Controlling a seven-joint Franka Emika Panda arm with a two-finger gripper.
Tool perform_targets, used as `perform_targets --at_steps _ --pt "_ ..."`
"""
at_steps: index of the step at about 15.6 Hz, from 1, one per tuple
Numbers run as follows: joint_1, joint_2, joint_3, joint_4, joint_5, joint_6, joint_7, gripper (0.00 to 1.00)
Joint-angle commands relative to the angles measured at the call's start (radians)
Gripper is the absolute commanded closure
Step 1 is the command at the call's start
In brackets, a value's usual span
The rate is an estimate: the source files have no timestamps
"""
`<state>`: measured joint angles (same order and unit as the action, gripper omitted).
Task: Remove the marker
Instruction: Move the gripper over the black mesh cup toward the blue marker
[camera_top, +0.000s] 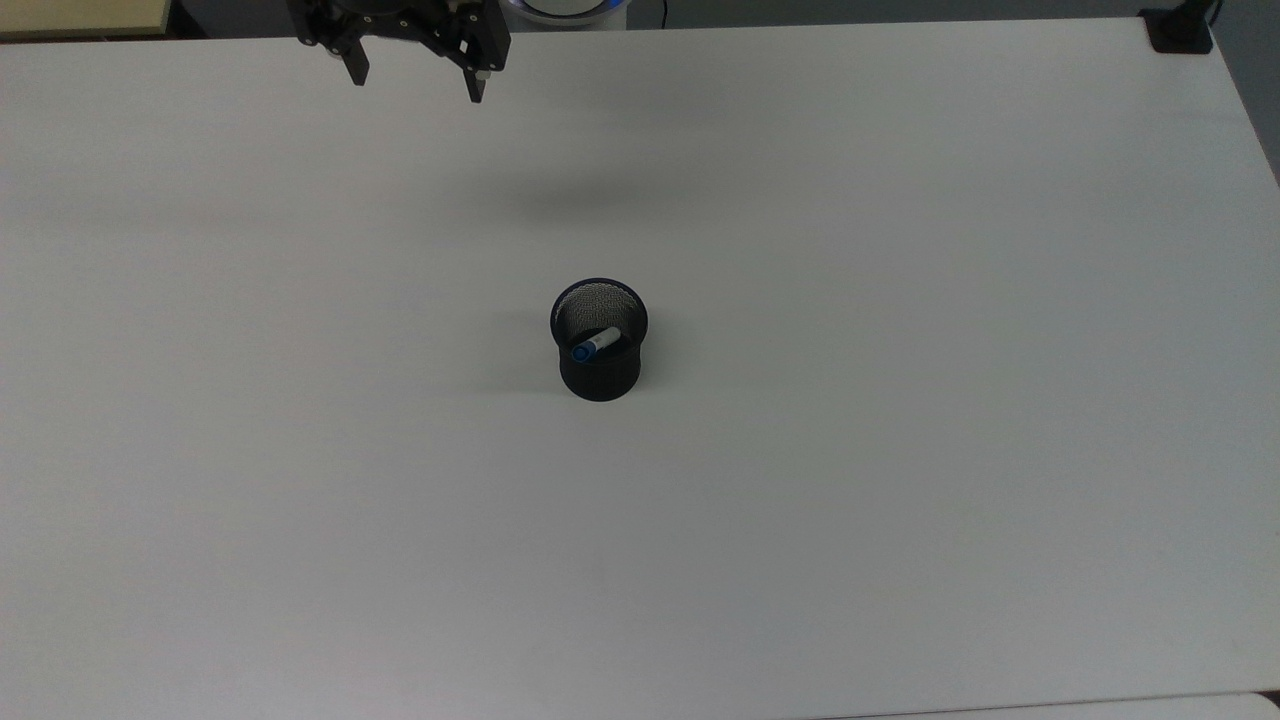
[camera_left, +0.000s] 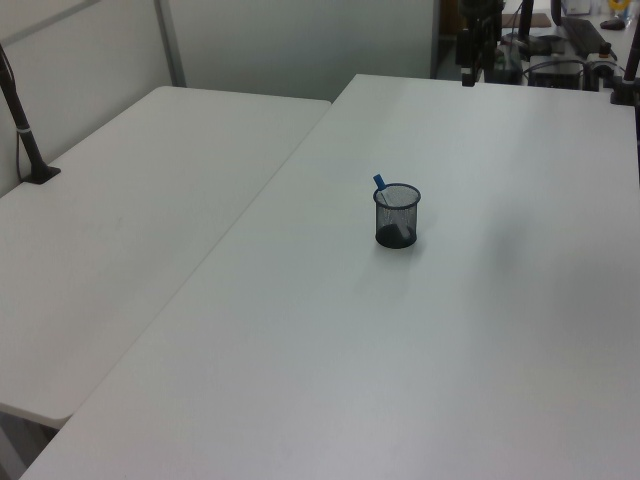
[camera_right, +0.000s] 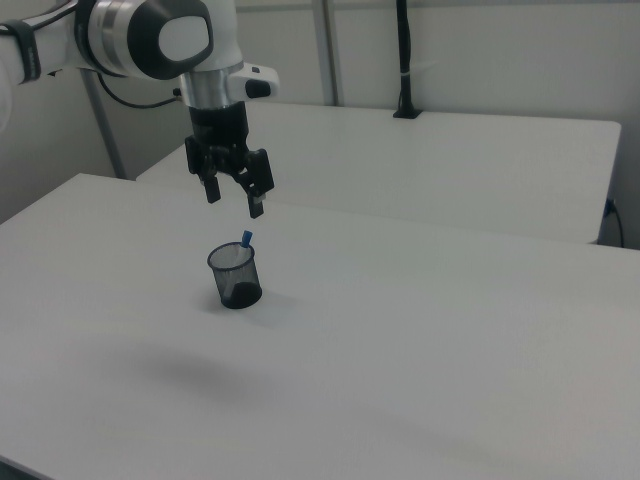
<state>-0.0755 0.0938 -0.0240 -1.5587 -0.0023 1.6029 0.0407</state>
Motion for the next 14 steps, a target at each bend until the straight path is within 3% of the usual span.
perform_targets --at_steps 1,14 --pt "-0.003 -0.011 0.006 -0.006 -0.005 -0.004 -0.005 0.0" --pt "-0.006 -0.005 0.001 0.002 0.005 0.006 -0.018 0.0"
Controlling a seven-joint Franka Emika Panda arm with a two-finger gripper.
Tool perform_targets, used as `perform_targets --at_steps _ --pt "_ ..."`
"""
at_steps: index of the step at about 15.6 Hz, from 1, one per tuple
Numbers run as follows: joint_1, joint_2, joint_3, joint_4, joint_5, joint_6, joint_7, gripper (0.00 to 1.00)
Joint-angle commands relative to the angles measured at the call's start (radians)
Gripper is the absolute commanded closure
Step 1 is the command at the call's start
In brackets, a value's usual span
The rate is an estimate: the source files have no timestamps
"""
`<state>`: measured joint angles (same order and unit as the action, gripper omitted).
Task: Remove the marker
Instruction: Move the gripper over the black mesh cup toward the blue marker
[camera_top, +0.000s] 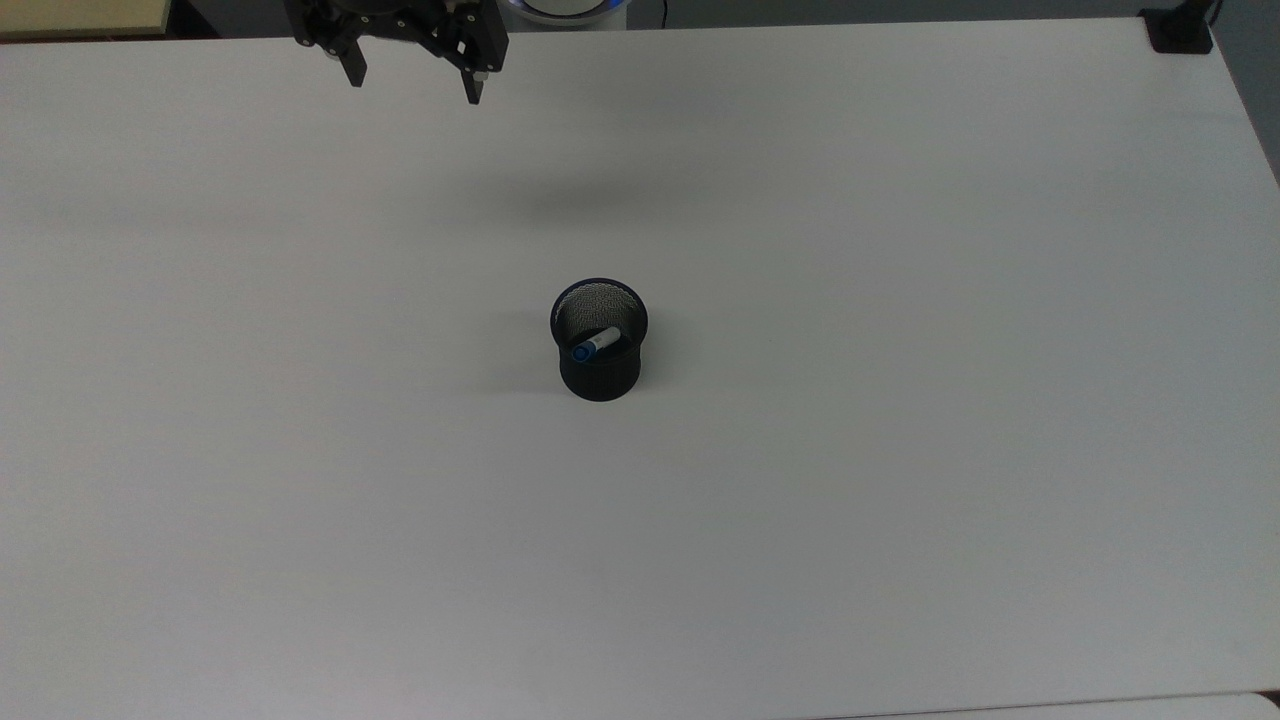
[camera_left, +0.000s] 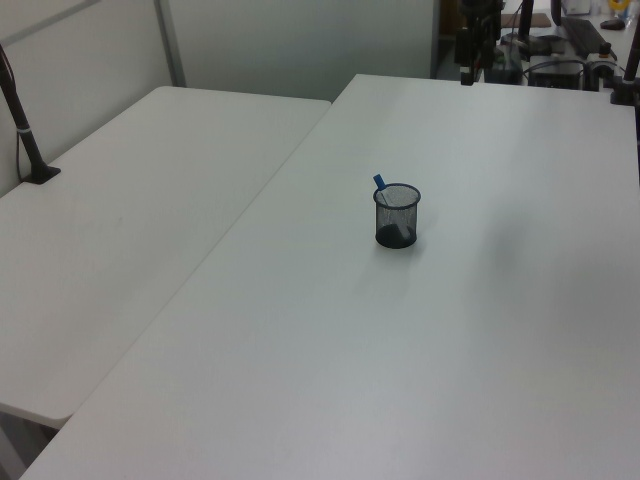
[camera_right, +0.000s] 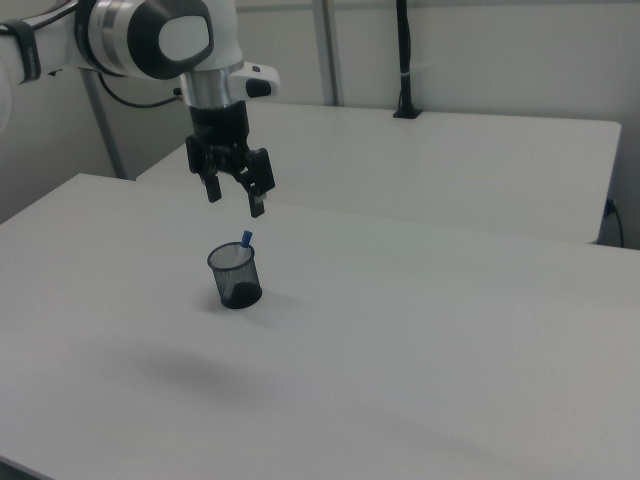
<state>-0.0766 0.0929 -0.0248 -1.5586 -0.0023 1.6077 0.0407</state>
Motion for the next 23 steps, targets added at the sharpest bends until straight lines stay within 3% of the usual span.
perform_targets --at_steps 1,6,15,23 --pt "-0.003 -0.002 0.003 0.002 0.004 0.003 -0.019 0.0" --pt "-0.002 0.013 0.009 0.002 0.008 0.081 -0.01 0.0" --pt "0.054 0.208 0.013 0.003 0.01 0.406 0.059 0.0" --pt "0.182 0.278 0.011 0.003 -0.001 0.462 0.18 0.03"
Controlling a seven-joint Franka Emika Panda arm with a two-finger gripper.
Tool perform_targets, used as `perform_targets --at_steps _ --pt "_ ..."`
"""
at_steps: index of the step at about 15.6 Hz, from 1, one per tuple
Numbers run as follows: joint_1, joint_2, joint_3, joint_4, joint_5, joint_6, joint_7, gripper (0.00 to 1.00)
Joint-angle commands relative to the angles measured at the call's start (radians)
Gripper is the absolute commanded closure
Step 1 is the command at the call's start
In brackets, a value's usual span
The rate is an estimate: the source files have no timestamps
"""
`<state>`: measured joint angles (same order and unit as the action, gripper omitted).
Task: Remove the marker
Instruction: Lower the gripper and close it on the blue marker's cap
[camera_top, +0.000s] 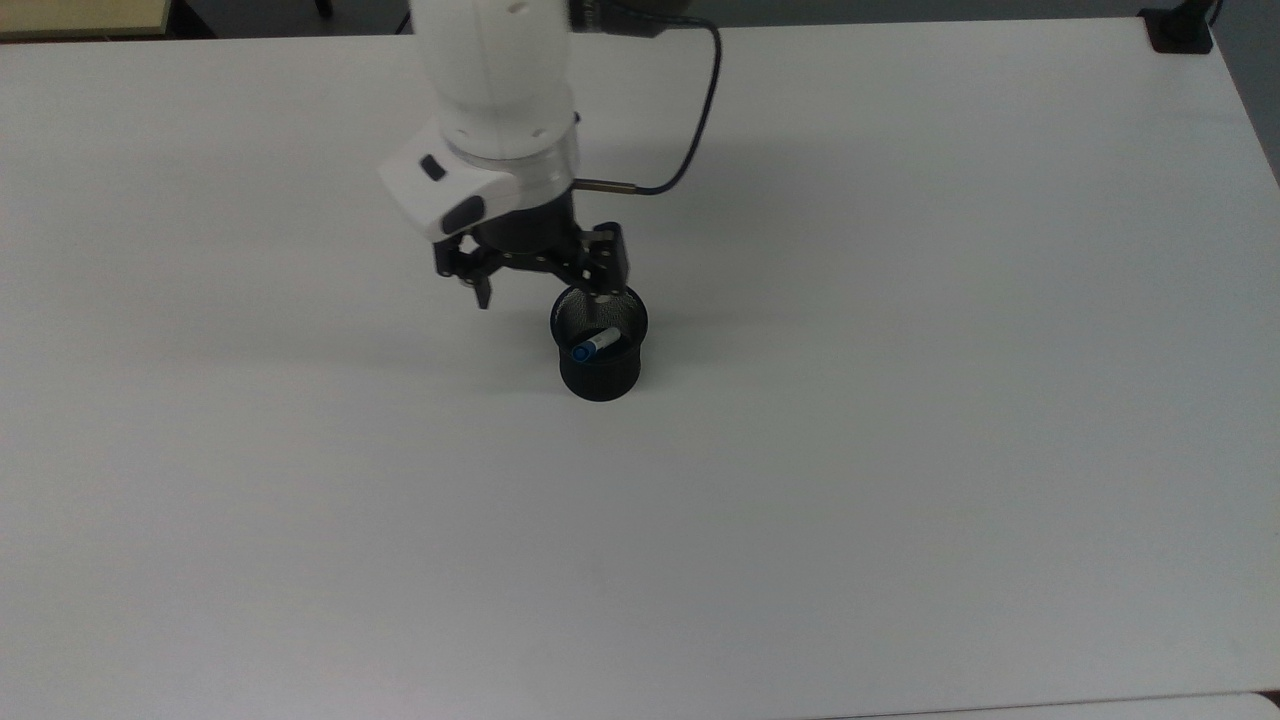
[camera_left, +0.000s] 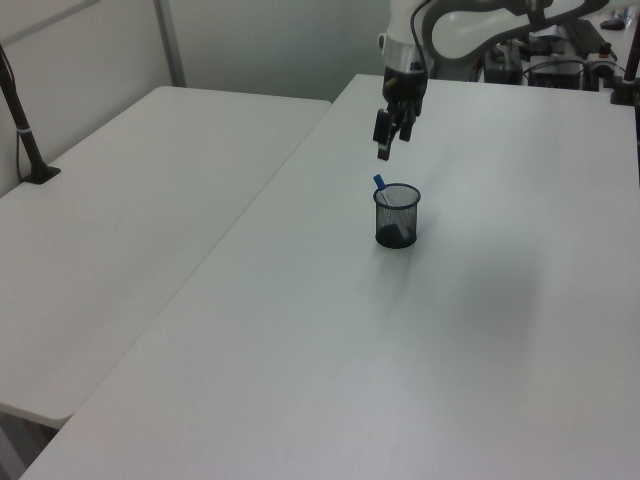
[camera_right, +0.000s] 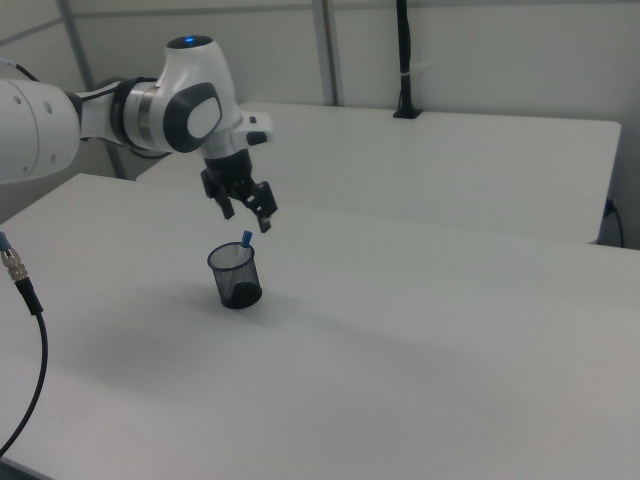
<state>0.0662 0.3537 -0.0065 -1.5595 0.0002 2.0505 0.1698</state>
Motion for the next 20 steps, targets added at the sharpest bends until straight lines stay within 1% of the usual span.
perform_targets --at_steps 1,4,6,8,11,13,15,20 --pt "0.047 0.022 -0.007 0.004 -0.009 0.036 0.072 0.06" --pt "0.056 0.06 -0.009 0.006 -0.037 0.074 0.097 0.11" --pt "0.055 0.068 -0.009 0.016 -0.043 0.085 0.097 0.16" --pt "0.055 0.073 -0.01 0.018 -0.043 0.085 0.094 0.24" --pt "0.055 0.083 -0.012 0.018 -0.049 0.091 0.092 0.4" --pt "0.055 0.085 -0.012 0.018 -0.049 0.094 0.091 0.46" --pt "0.053 0.085 -0.012 0.018 -0.049 0.092 0.089 0.56" --pt "0.052 0.084 -0.012 0.018 -0.049 0.094 0.086 0.69"
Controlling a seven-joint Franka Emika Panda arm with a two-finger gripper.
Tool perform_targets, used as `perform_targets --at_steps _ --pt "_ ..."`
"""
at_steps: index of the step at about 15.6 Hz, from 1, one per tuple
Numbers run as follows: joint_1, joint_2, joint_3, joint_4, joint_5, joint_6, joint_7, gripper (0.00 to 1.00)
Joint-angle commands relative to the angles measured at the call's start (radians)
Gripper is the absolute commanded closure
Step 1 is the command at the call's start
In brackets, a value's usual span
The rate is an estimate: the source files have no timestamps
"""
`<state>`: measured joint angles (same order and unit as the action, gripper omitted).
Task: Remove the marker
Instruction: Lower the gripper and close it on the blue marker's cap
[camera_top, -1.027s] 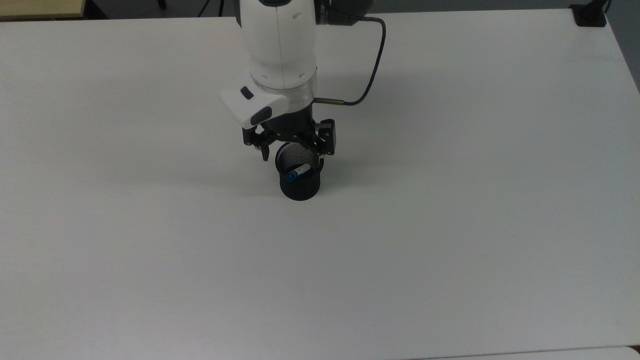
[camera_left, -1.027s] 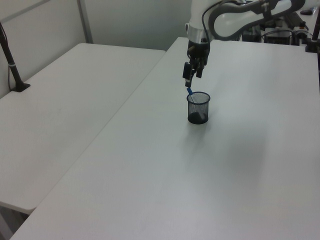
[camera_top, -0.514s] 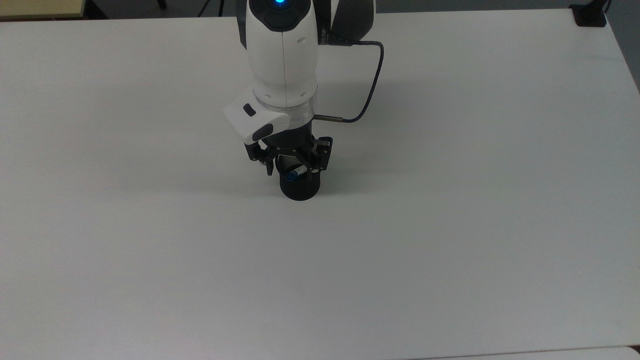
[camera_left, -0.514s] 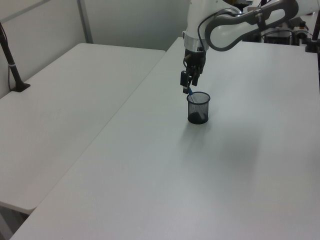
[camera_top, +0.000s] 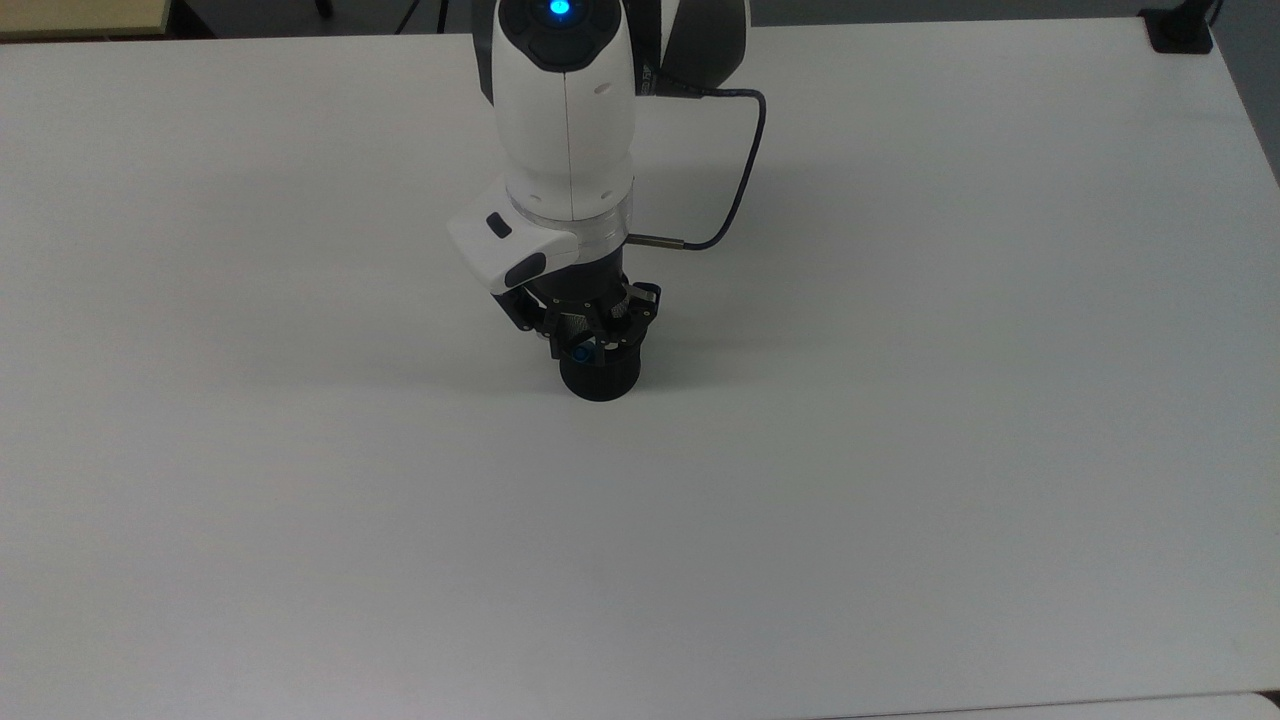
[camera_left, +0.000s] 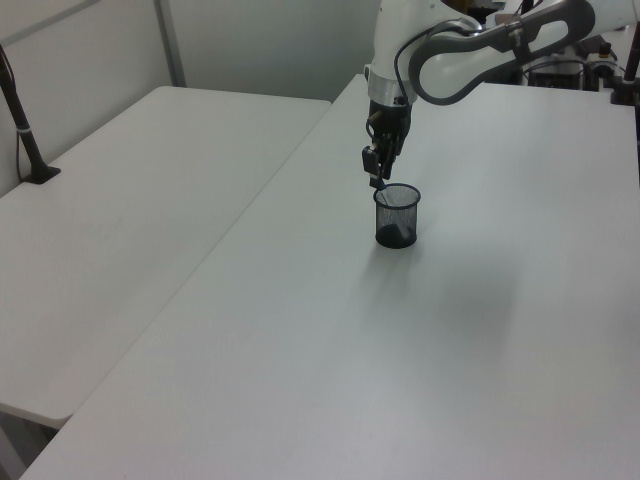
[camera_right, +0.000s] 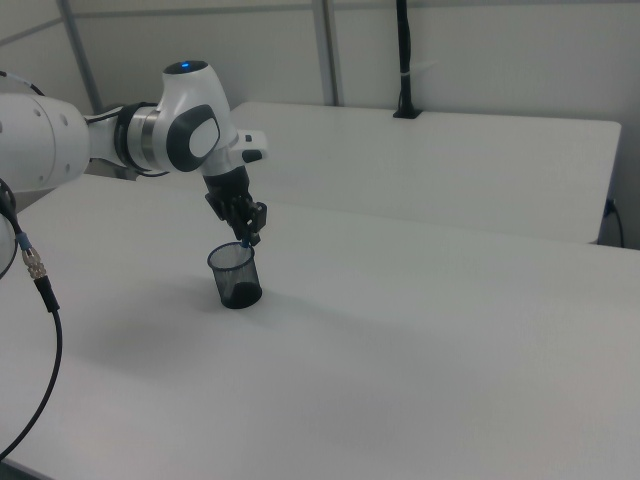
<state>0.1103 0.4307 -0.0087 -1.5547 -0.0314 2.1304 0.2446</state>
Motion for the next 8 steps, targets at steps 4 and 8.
perform_targets --at_steps 4,8 --pt "0.006 0.005 -0.011 0.015 -0.018 0.013 0.012 0.8" --pt "0.005 0.003 -0.016 0.034 -0.016 0.013 0.012 0.84"
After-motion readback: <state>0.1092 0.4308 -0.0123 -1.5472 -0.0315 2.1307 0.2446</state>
